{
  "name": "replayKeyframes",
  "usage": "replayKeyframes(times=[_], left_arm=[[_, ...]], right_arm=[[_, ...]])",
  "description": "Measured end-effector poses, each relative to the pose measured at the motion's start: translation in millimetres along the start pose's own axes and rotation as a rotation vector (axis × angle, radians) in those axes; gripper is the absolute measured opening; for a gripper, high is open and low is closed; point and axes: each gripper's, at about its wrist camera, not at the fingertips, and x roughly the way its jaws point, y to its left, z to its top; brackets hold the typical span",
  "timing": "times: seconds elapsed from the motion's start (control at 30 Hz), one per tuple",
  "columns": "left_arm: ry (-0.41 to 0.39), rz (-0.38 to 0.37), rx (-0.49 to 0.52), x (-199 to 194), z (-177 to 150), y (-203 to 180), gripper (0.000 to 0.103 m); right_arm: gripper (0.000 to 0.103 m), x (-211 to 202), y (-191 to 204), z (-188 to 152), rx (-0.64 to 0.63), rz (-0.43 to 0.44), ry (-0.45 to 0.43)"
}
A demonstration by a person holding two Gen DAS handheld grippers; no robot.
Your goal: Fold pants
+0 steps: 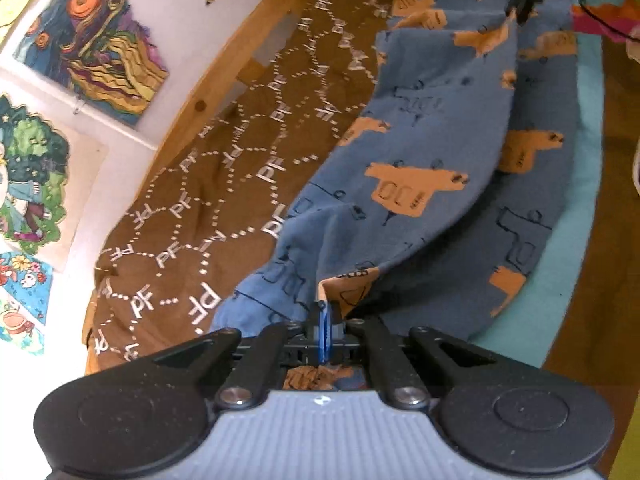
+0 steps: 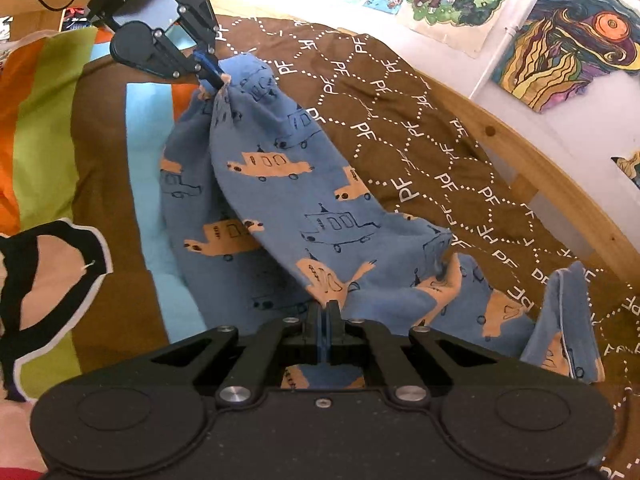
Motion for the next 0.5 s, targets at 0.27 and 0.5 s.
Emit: replayKeyframes(times=[0.27,0.5], left_arm=[[0.032,-0.025,0.065,12.8,-10.5,-4.7,0.001],[0.056,-0.060,0.085,18.9,-11.6,-12.5,0.001]], right_arm=[[0.000,-5.6,18.7,-8.3,-0.044,0.010,0.025],[0.000,-12.7,29.3,-13.8,-0.056,0.021,0.040]])
